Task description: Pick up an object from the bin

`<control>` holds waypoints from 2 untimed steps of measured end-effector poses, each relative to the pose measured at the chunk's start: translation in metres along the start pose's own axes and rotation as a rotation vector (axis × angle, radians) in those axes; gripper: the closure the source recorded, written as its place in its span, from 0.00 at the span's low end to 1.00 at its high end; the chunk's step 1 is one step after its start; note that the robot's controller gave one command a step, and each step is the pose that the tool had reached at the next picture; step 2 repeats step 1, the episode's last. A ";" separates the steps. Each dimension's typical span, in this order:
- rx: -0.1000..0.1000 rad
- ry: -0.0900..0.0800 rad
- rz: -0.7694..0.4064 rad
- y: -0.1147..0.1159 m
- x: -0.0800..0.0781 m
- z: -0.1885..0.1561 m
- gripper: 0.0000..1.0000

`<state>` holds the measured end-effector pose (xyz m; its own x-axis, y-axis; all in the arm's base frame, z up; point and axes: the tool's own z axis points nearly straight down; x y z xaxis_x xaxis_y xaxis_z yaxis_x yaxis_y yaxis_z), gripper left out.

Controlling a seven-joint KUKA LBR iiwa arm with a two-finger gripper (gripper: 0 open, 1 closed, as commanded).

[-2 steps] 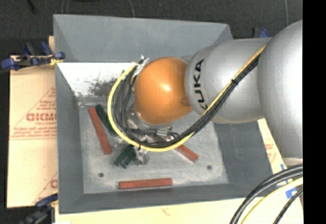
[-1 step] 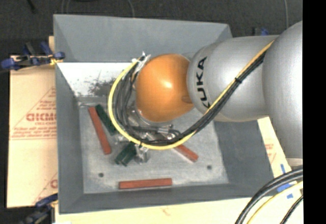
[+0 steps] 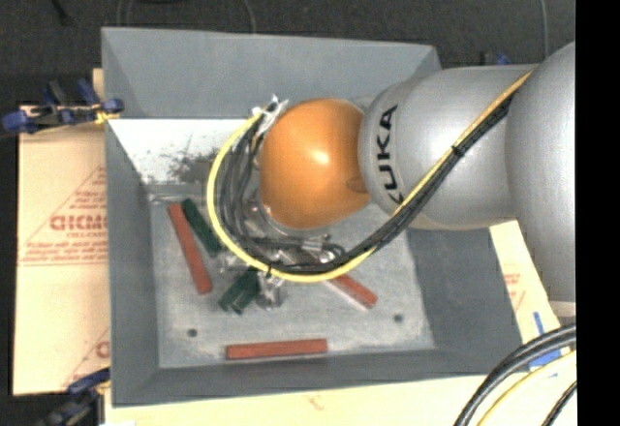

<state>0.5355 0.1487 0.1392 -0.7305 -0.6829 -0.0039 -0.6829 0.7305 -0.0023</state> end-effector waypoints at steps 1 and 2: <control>0.000 0.000 0.002 0.000 0.000 -0.006 1.00; 0.000 0.000 0.002 0.000 0.000 -0.006 1.00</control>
Offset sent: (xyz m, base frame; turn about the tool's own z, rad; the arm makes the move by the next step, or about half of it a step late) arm -0.0002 0.0000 0.0586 0.0000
